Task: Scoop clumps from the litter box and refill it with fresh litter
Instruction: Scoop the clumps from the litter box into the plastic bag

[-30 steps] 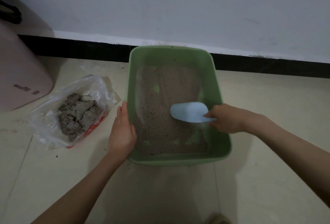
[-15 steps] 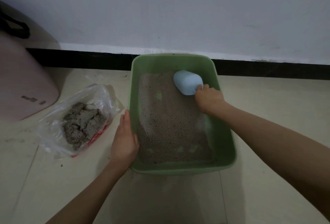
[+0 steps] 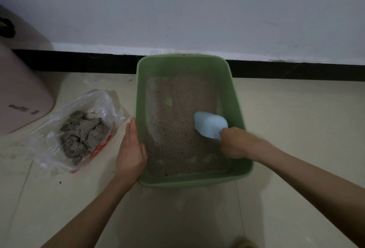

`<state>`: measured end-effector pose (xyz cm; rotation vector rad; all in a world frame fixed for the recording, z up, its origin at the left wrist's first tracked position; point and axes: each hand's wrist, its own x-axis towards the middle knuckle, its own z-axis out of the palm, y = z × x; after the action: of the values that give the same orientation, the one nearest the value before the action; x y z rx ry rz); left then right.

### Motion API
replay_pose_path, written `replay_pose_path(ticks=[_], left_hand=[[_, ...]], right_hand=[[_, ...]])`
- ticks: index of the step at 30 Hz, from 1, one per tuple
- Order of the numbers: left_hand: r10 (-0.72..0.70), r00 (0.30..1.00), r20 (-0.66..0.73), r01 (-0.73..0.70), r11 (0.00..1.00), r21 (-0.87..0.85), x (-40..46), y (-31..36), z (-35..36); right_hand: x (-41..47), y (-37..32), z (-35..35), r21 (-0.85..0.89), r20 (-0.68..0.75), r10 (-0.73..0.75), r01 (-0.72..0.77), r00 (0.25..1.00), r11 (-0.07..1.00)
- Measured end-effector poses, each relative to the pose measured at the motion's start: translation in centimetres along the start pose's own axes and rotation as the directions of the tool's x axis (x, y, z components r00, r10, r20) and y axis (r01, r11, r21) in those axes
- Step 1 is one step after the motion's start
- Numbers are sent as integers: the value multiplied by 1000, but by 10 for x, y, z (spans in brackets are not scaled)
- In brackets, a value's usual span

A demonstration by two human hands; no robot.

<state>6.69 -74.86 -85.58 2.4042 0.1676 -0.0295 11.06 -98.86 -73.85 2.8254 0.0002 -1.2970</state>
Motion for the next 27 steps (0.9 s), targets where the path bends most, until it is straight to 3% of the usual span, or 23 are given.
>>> replay_pose_path(ticks=[3, 11, 15, 19, 24, 27], left_hand=[[-3, 1000, 8, 3, 1000, 1, 0, 0, 0], [-3, 999, 38, 2, 1000, 24, 3, -7, 1], [-4, 999, 38, 3, 1000, 25, 3, -7, 1], [-5, 999, 37, 4, 1000, 19, 2, -7, 2], [-20, 999, 34, 19, 1000, 10, 1, -3, 2], [-23, 999, 41, 23, 1000, 5, 1, -3, 1]], right_hand=[[-16, 13, -19, 6, 44, -3, 3, 999, 1000], [2, 22, -46, 328, -189, -43, 105, 981, 939], [3, 8, -31, 155, -184, -94, 123, 978, 980], [-16, -12, -6, -57, -47, -153, 150, 987, 987], [-21, -4, -17, 61, 6, -287, 286, 958, 956], [-13, -11, -29, 86, -96, -295, 304, 950, 949]])
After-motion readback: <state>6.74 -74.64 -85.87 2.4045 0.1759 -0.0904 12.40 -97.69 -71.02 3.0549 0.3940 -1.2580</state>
